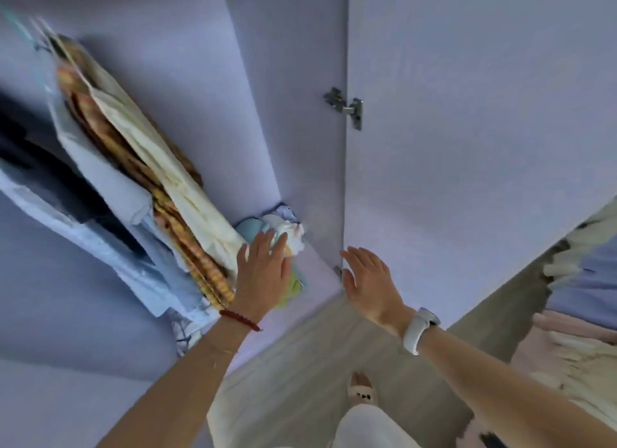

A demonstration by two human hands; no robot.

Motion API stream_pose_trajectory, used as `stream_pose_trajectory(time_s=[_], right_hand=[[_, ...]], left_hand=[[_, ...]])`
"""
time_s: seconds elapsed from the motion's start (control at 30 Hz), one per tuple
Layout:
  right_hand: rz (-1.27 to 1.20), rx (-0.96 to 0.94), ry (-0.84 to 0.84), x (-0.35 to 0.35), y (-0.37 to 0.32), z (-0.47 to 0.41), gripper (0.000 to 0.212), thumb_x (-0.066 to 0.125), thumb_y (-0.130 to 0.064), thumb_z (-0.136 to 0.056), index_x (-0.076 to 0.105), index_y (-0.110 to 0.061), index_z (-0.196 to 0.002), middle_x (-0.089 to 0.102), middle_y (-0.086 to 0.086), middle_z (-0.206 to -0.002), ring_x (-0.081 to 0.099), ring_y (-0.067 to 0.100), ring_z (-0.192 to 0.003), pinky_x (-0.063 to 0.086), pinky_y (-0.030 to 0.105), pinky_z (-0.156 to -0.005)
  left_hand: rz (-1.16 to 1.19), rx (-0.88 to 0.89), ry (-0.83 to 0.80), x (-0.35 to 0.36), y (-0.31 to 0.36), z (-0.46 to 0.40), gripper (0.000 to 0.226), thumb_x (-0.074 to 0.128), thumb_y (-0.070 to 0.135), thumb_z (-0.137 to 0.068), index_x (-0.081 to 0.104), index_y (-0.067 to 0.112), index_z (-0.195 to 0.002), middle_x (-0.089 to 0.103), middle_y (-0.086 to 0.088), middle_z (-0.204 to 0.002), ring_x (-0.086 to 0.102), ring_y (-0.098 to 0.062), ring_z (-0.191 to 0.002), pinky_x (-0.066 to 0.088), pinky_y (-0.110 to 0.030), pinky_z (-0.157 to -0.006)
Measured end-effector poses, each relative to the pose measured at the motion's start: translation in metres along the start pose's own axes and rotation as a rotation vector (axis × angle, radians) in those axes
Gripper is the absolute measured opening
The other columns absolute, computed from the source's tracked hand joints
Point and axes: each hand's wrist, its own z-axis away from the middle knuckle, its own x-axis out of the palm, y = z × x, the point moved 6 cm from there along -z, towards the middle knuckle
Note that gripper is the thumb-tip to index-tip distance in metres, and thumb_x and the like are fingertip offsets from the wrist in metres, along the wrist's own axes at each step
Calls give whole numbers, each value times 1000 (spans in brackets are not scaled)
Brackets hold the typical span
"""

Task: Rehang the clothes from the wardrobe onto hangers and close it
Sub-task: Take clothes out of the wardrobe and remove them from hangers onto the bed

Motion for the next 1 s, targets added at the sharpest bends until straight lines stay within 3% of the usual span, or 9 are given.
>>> stream_pose_trajectory(time_s=[0.2, 0.3, 0.4, 0.47, 0.53, 0.7, 0.83, 1.0], right_hand=[[-24, -291, -16, 7, -118, -102, 41, 43, -15, -91, 45, -11, -133, 48, 7, -136, 41, 25, -127, 30, 35, -104], [-171, -382, -3, 5, -181, -155, 38, 44, -12, -93, 48, -8, -130, 52, 10, -131, 46, 28, -121, 36, 38, -100], [-363, -429, -5, -3, -240, -212, 35, 43, -11, -94, 49, -5, -128, 52, 13, -129, 47, 28, -119, 35, 31, -99], [-474, -451, 15, -15, -276, -247, 33, 43, -10, -94, 51, -3, -125, 55, 16, -124, 49, 29, -115, 34, 23, -95], [-523, -479, 29, -24, -307, -274, 29, 44, -15, -94, 55, -4, -119, 58, 16, -116, 52, 29, -109, 38, 29, -92], [-418, -538, -72, -16, -365, -320, 22, 46, -24, -92, 57, -6, -100, 60, 14, -98, 55, 28, -94, 47, 34, -79], [-369, -498, -132, -9, -371, -338, 23, 39, -10, -91, 54, -2, -107, 59, 17, -104, 55, 33, -97, 43, 31, -77], [-408, -359, 1, -18, -359, -354, 25, 32, -15, -97, 54, -5, -103, 61, 12, -101, 56, 32, -96, 41, 31, -73]], left_hand=[[22, -206, 246, -93, -117, -20, 36, 57, 14, -86, 58, 3, -120, 57, -21, -123, 56, -37, -109, 43, -49, -86], [-61, -240, 387, -141, -161, -32, 37, 39, 22, -88, 63, 6, -112, 61, -14, -114, 59, -33, -101, 43, -42, -79], [-163, -249, 467, -174, -195, -59, 40, 36, 26, -88, 64, 8, -110, 62, -11, -111, 59, -30, -99, 42, -40, -79], [-202, -285, 489, -187, -215, -80, 33, 45, 23, -88, 63, 8, -112, 61, -11, -115, 57, -31, -101, 41, -41, -81], [-213, -322, 494, -193, -231, -98, 32, 57, 21, -85, 62, 9, -115, 58, -11, -121, 54, -32, -109, 40, -42, -83], [-130, -446, 404, -180, -265, -121, 45, 47, 28, -92, 44, 15, -135, 42, -5, -141, 35, -23, -130, 30, -39, -99], [-58, -449, 378, -169, -277, -122, 44, 44, 27, -94, 42, 16, -137, 36, -3, -145, 33, -21, -131, 32, -38, -102], [-46, -429, 383, -165, -279, -123, 44, 47, 27, -93, 46, 17, -135, 39, -6, -143, 36, -24, -128, 37, -41, -98]])
